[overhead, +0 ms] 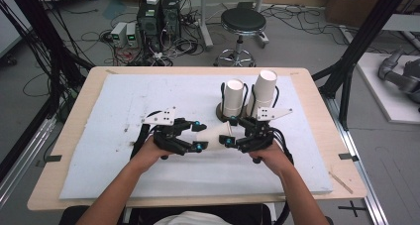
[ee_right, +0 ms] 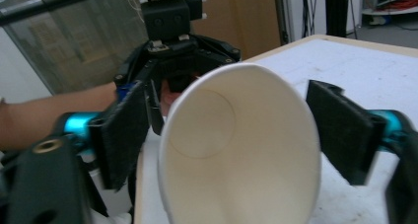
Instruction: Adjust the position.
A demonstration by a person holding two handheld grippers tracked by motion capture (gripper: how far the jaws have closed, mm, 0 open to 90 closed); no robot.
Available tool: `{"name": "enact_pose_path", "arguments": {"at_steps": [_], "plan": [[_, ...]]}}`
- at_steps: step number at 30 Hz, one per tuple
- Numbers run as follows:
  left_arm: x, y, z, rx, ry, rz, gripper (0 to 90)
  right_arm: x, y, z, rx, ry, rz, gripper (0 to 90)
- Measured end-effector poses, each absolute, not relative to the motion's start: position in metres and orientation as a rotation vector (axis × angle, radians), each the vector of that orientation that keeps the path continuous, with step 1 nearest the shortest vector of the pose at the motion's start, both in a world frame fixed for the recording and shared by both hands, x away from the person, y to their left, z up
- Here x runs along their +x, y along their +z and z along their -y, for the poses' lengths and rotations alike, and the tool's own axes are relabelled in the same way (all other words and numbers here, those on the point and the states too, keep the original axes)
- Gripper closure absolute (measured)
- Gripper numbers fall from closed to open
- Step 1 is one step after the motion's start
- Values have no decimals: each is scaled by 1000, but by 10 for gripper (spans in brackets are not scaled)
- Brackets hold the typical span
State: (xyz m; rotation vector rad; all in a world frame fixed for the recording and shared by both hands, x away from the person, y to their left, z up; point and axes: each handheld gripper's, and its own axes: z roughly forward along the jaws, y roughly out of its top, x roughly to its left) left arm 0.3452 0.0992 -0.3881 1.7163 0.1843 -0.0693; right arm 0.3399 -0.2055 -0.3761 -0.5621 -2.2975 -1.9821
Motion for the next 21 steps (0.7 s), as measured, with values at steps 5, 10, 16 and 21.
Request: {"name": "enact_pose_path", "arguments": {"at_steps": [5,10,16,21], "plan": [[344,-392,-93,1767,-67,-176,383,340,-373,210,-519,-2003,2296,392],[343,-393,-91,1772,-73,-176,384,340,-373,210,-510,-1988,2310,433],[343,-394,-90,1773,-80,-190,382,340,-371,209,-515,-1968,2320,444],[343,-395,-90,1781,-70,-197,380,341,-371,209,-525,-1953,2335,443]]}}
